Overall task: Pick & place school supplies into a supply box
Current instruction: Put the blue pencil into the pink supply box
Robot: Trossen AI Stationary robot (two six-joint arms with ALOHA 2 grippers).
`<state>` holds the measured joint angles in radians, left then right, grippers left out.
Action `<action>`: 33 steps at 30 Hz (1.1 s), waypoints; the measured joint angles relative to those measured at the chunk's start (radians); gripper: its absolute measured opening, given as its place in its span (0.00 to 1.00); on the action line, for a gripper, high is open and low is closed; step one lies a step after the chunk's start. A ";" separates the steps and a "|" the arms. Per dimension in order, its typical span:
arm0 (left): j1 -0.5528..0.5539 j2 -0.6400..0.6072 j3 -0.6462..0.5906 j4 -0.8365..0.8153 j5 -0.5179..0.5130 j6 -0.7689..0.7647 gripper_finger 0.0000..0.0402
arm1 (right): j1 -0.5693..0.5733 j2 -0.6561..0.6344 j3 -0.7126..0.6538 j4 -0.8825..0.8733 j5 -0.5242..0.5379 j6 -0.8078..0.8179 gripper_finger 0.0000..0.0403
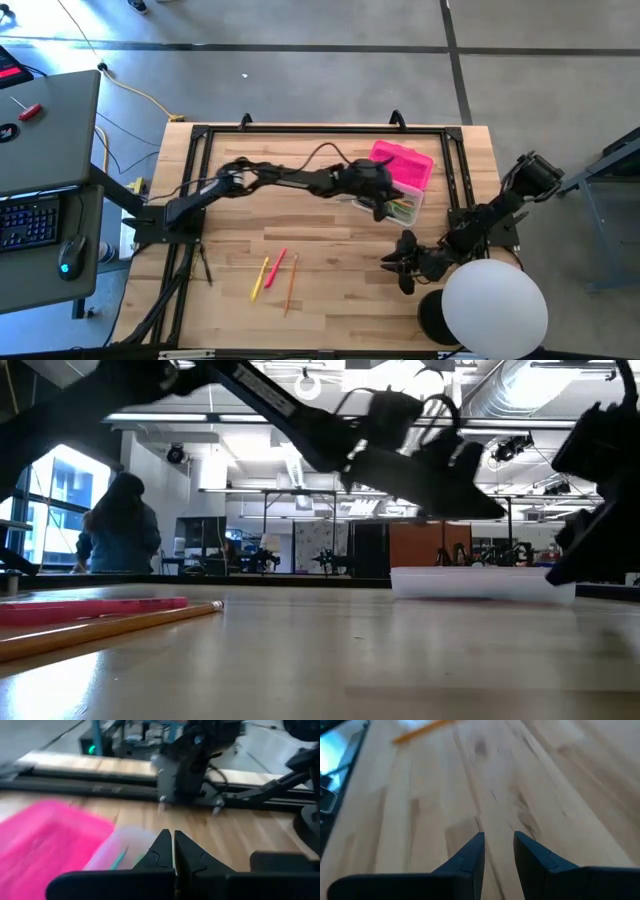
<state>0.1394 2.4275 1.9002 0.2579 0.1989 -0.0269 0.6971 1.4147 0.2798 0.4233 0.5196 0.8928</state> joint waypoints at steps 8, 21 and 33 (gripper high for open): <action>-0.002 0.203 0.295 -0.050 0.004 0.076 0.12 | 0.000 0.000 0.000 -0.075 0.023 0.046 0.21; -0.002 0.227 0.331 -0.081 -0.100 0.135 0.25 | 0.000 0.000 0.000 -0.074 0.046 0.046 0.21; -0.002 0.207 0.425 -0.232 -0.094 0.117 0.41 | 0.000 0.000 0.000 -0.068 0.155 0.009 0.21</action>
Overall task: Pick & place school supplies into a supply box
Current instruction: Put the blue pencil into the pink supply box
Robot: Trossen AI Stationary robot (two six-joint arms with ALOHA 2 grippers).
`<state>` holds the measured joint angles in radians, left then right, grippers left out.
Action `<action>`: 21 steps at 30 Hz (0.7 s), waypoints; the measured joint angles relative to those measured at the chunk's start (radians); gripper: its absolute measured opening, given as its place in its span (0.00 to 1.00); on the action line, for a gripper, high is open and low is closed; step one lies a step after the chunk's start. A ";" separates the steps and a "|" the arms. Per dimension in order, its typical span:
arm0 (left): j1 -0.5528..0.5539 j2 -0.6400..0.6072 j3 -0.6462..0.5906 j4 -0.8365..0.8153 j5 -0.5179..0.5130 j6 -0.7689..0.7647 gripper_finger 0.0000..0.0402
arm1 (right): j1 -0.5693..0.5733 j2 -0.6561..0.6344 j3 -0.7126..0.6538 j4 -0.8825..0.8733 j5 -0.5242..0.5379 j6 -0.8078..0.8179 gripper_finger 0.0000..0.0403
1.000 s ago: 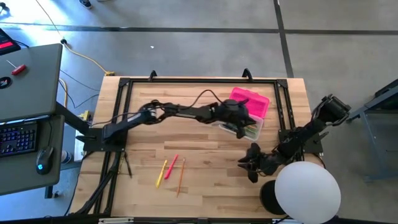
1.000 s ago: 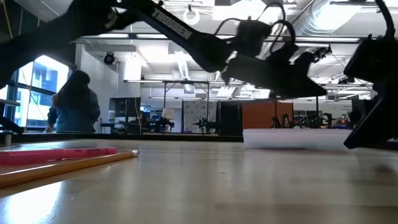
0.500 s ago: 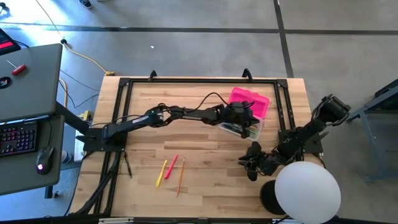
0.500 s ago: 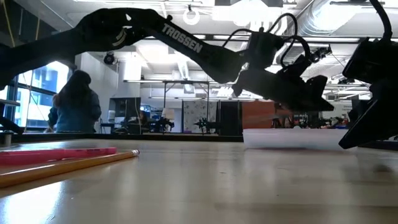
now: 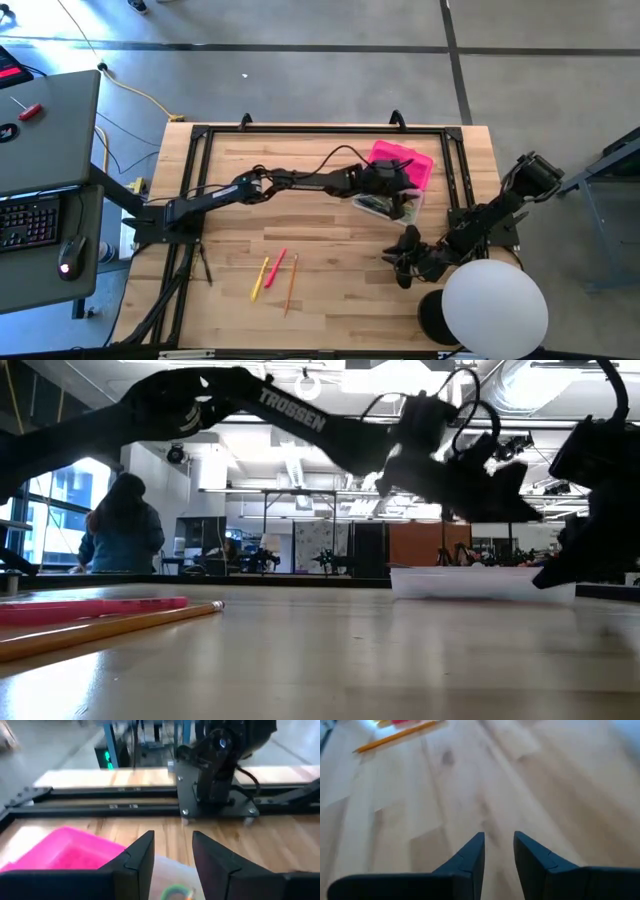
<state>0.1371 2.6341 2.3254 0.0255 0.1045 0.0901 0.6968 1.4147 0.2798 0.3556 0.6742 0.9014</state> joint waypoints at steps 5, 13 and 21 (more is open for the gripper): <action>0.000 -0.102 0.001 -0.203 0.014 -0.021 0.38 | -0.003 0.000 0.000 0.011 0.150 -0.180 0.21; 0.044 -0.347 0.001 -0.805 -0.142 -0.014 0.31 | -0.017 -0.021 0.000 0.069 0.263 -0.349 0.21; 0.007 -0.621 0.002 -1.104 -0.423 -0.047 0.29 | -0.201 -0.049 0.000 0.104 0.222 -0.583 0.21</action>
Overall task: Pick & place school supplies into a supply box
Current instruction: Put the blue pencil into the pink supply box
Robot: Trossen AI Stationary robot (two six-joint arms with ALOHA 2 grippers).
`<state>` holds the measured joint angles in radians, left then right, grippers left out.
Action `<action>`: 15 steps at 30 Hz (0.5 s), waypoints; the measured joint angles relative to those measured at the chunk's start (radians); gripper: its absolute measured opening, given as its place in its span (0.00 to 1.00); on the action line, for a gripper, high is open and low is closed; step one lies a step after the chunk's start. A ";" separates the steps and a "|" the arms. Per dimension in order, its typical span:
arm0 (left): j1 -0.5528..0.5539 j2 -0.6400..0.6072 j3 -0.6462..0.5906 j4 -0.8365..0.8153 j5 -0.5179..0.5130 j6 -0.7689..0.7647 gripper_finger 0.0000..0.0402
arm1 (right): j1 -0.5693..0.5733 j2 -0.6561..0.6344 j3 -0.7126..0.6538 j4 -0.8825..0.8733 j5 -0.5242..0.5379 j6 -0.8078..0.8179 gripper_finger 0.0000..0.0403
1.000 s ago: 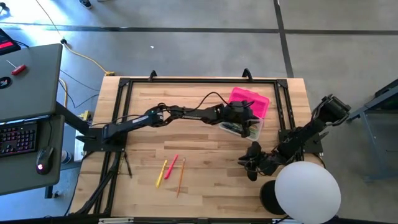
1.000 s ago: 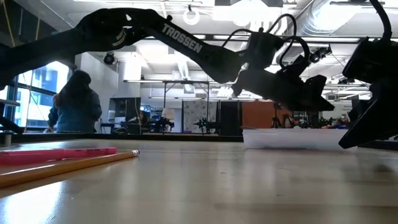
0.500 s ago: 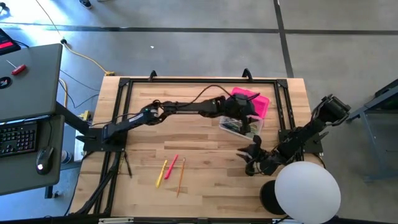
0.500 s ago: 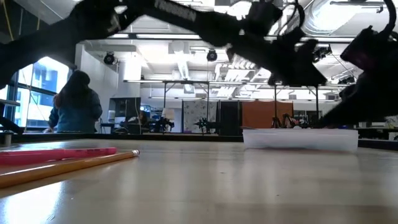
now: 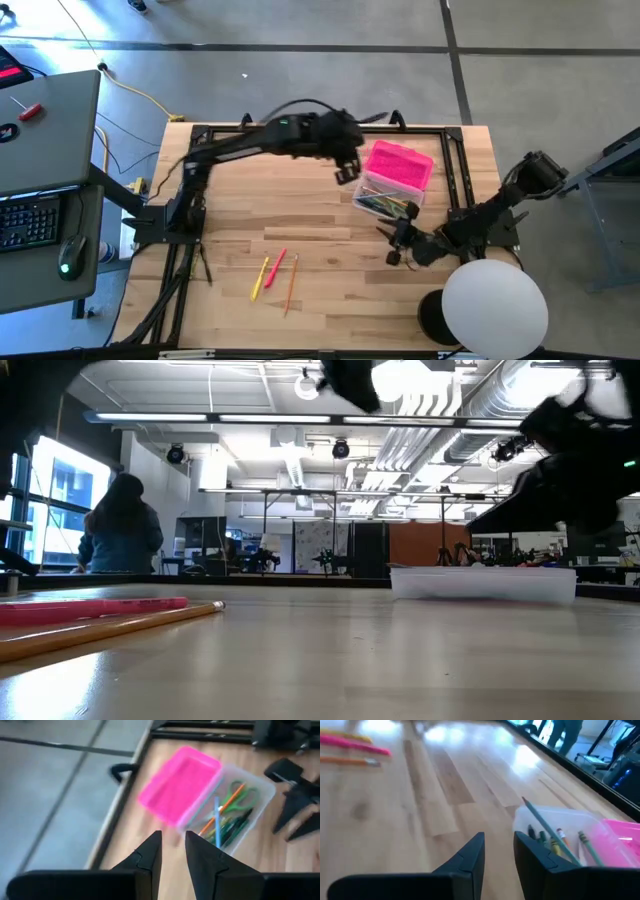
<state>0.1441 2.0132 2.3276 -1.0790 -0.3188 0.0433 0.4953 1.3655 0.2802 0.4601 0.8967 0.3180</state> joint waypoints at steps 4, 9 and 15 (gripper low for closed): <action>-0.057 -0.116 0.000 -0.083 -0.134 -0.003 0.29 | -0.192 0.000 0.000 0.037 -0.225 -0.178 0.21; -0.125 -0.244 -0.001 -0.241 -0.291 -0.055 0.29 | -0.409 0.000 0.000 0.072 -0.397 -0.313 0.21; -0.187 -0.348 -0.001 -0.454 -0.378 -0.199 0.29 | -0.612 0.000 0.000 0.076 -0.600 -0.431 0.21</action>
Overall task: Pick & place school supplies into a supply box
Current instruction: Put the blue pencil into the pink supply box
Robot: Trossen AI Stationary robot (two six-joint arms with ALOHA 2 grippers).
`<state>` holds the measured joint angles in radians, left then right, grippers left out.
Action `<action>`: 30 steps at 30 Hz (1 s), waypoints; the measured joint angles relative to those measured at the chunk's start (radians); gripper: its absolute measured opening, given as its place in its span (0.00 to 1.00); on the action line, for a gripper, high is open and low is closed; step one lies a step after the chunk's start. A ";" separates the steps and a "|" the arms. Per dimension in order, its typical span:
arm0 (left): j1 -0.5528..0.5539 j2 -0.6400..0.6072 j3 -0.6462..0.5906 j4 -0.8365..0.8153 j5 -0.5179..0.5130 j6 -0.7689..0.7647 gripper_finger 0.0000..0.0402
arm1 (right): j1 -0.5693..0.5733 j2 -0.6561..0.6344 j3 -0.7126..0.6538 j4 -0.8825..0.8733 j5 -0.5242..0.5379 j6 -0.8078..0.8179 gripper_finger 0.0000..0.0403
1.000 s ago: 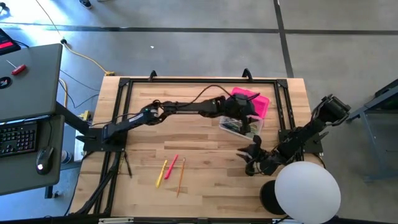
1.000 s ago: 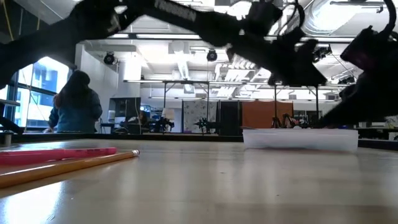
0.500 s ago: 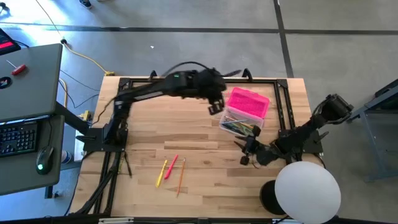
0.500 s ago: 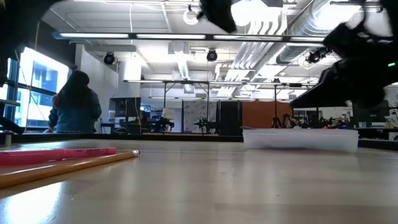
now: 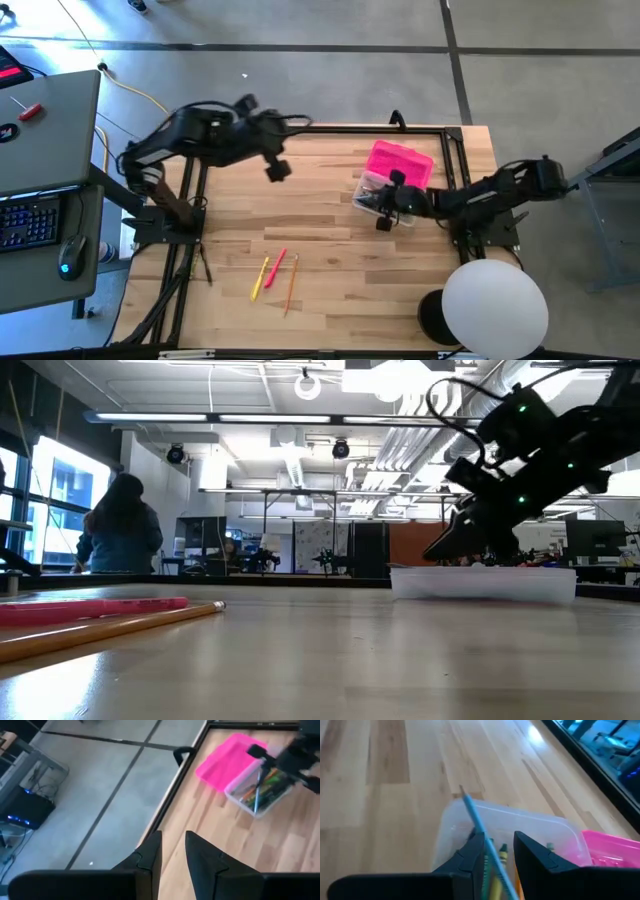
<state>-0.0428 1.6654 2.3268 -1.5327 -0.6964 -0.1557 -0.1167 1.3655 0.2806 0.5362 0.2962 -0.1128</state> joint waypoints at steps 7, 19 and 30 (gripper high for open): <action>-0.025 -0.028 -0.001 -0.040 -0.011 -0.033 0.29 | -0.109 0.003 0.076 -0.065 -0.229 -0.051 0.21; -0.023 -0.054 -0.001 -0.039 -0.032 -0.029 0.29 | -0.113 0.004 0.150 -0.283 -0.232 -0.091 0.21; -0.023 -0.126 -0.001 -0.039 -0.023 -0.029 0.29 | -0.145 0.010 0.150 -0.305 -0.242 -0.100 0.21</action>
<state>-0.0662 1.5389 2.3260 -1.5718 -0.7197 -0.1844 -0.2614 1.3751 0.4305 0.2310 0.0541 -0.2131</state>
